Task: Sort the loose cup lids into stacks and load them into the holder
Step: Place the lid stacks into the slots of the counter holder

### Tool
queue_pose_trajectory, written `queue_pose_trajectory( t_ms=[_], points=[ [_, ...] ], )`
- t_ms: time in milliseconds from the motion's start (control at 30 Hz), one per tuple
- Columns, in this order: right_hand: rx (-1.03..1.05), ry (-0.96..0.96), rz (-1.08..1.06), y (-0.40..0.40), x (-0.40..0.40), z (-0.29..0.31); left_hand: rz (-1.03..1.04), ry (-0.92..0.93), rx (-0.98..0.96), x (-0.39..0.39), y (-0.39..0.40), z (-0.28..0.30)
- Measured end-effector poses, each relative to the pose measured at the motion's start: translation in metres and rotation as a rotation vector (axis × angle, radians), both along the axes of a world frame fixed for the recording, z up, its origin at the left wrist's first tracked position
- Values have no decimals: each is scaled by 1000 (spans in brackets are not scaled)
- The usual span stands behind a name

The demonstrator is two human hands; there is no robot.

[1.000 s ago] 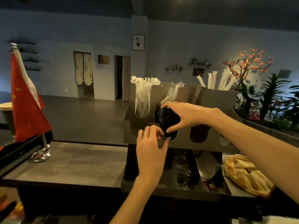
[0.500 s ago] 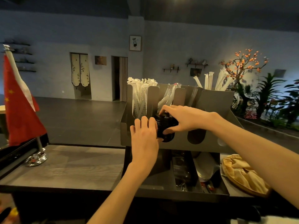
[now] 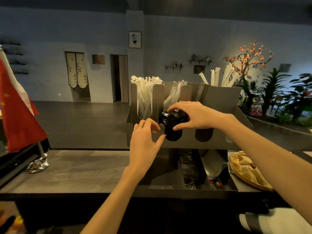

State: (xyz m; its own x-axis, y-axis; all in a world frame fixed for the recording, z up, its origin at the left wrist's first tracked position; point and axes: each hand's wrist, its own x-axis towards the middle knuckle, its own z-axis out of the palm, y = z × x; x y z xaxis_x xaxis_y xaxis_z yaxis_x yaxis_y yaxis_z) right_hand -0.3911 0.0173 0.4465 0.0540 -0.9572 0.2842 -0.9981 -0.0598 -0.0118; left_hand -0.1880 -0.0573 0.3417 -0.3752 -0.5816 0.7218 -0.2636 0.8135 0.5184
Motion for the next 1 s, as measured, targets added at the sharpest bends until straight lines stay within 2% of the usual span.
queue_pose_trajectory(
  t_ms=[200,300,400,500,633,700,867,1000],
  points=[
    [-365,-236,31,47,37,-28,-210,-34,233,20,15,-13],
    [-444,-420,6,80,62,-64,-284,-94,348,31,23,-34],
    [-336,-600,-58,105,75,-116,-343,-195,444,41,29,-70],
    [-163,-717,-178,124,81,-189,-341,-383,582,50,37,-125],
    [120,-900,-383,141,90,-287,-295,-580,850,58,40,-212],
    [221,-915,-487,145,102,-335,-235,-631,980,60,47,-253],
    [381,-907,-693,142,135,-426,-149,-522,1466,64,78,-324],
    [420,-1127,-888,136,147,-461,-104,-387,1671,66,99,-353]
  ],
)
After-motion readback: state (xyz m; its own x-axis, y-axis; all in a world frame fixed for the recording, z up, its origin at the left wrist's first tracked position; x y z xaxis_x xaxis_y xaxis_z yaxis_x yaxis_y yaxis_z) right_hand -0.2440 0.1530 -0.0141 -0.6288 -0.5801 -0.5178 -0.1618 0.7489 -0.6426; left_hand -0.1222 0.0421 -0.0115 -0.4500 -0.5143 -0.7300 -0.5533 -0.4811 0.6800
